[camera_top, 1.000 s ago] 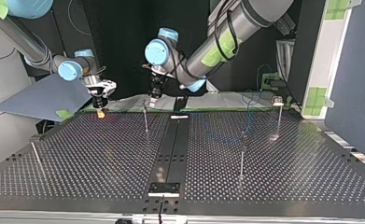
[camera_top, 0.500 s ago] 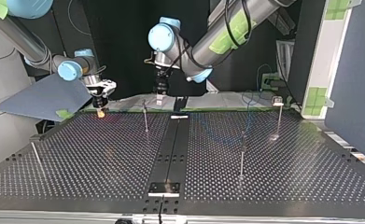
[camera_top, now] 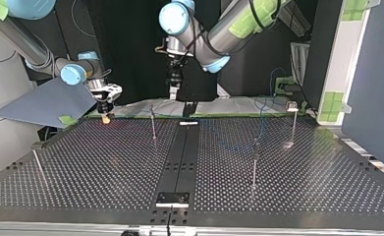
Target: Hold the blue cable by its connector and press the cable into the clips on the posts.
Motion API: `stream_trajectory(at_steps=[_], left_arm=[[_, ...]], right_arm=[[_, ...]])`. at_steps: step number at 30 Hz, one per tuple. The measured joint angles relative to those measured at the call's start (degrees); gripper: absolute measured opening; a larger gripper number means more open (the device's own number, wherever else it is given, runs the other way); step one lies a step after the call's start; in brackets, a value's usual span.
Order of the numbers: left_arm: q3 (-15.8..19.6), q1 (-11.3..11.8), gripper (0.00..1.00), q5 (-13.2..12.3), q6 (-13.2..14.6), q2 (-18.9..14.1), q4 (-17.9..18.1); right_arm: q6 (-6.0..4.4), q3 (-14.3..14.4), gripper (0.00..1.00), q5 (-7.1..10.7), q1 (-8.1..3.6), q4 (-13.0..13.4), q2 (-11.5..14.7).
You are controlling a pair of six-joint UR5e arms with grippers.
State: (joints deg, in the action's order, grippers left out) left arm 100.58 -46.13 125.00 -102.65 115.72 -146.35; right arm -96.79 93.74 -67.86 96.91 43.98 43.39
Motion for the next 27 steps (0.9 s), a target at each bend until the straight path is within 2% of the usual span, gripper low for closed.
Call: stream_trajectory(at_steps=[16, 22, 27], left_arm=[[8.0, -1.4, 0.99, 0.0, -1.2, -7.9, 0.0], [10.8, -1.8, 0.99, 0.0, -1.4, -10.8, 0.0], [13.1, -2.0, 0.99, 0.0, -1.6, -13.1, 0.0]], right_arm=[[-0.16, 0.0, 0.0, -0.38, -0.4, -0.7, 0.0], [0.39, 0.0, 0.0, -2.75, -0.75, -2.1, 0.1], [1.4, 0.0, 0.0, -5.26, -1.21, -4.0, 0.4]])
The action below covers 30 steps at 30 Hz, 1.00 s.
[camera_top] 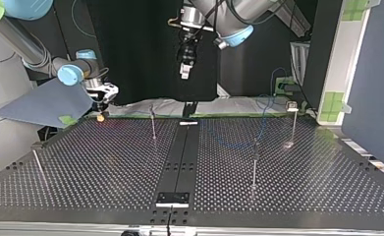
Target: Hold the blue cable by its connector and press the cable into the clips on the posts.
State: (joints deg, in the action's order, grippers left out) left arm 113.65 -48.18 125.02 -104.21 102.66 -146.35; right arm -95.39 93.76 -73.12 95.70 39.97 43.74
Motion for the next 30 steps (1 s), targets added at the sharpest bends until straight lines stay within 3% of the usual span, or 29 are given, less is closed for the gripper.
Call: stream_trajectory(at_steps=[4, 9, 16, 19, 23, 26, 30], left_arm=[[2.1, -0.1, 0.99, 0.0, 0.0, -2.1, 0.0], [4.4, -0.3, 0.99, 0.0, 0.0, -4.4, 0.0], [7.9, -0.5, 0.99, 0.1, -0.1, -7.9, 1.2], [9.7, -0.5, 0.99, 0.1, -0.5, -9.7, 2.9], [12.0, -0.5, 0.99, 0.1, -0.6, -11.3, 5.1], [13.6, -0.5, 0.99, 0.1, -0.5, -10.7, 6.7], [15.2, -0.5, 0.99, 0.1, -0.6, -9.0, 8.7]], right_arm=[[0.93, 0.6, 0.0, -1.82, -0.45, -1.1, 1.1], [1.43, 2.5, 0.0, -4.1, -1.05, -0.5, 3.2], [2.41, 4.5, 0.0, -7.42, -0.96, -0.1, 6.5], [3.55, 4.5, 0.0, -8.91, -0.39, -0.2, 8.1], [5.81, 4.1, 0.0, -9.92, 0.31, -1.3, 10.4], [7.36, 3.9, 0.0, -10.07, 0.85, -2.2, 12.2], [8.63, 3.6, 0.0, -10.12, 1.38, -3.3, 14.3]])
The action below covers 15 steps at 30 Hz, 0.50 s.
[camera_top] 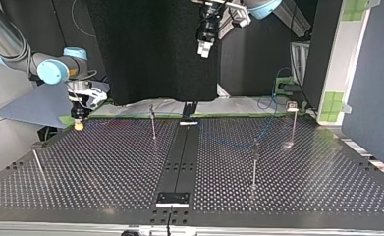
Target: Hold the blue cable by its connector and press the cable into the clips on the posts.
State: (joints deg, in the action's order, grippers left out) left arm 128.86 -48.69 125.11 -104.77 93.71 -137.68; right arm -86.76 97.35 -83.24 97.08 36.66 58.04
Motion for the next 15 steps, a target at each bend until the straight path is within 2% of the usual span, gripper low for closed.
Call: stream_trajectory(at_steps=[2, 5, 9, 15], left_arm=[[0.3, 0.0, 0.99, 0.0, 0.0, 1.2, 1.2], [0.5, 0.0, 0.99, 0.0, 0.0, 2.8, 2.8], [0.6, 0.0, 0.99, 0.0, 0.0, 4.8, 4.9], [0.6, 0.0, 0.99, 0.0, 0.1, 7.8, 7.1]], right_arm=[[0.73, -0.2, 0.0, -0.04, 0.28, -0.7, 1.1], [1.12, -0.3, 0.0, -0.07, 0.6, -1.2, 2.8], [0.75, -0.3, 0.0, -0.08, 0.81, -1.4, 4.3], [0.5, -0.4, 0.0, -0.04, 0.88, -1.6, 4.7]])
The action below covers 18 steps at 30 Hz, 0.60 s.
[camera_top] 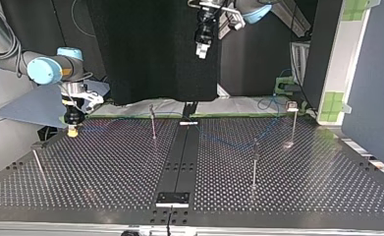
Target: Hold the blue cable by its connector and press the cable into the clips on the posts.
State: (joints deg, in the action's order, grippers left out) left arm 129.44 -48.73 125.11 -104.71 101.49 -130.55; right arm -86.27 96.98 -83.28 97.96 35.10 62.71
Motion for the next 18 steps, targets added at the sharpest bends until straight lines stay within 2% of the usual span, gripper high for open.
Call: stream_trajectory(at_steps=[5, 18], left_arm=[[0.0, 0.0, 0.99, 0.0, 0.0, 1.3, 0.3], [0.0, 0.0, 0.99, 0.0, 0.0, 1.5, 0.4]], right_arm=[[-0.05, -0.1, 0.0, 0.03, 0.0, 0.0, 0.1], [-0.06, -0.1, 0.0, 0.04, 0.0, 0.0, 0.1]])
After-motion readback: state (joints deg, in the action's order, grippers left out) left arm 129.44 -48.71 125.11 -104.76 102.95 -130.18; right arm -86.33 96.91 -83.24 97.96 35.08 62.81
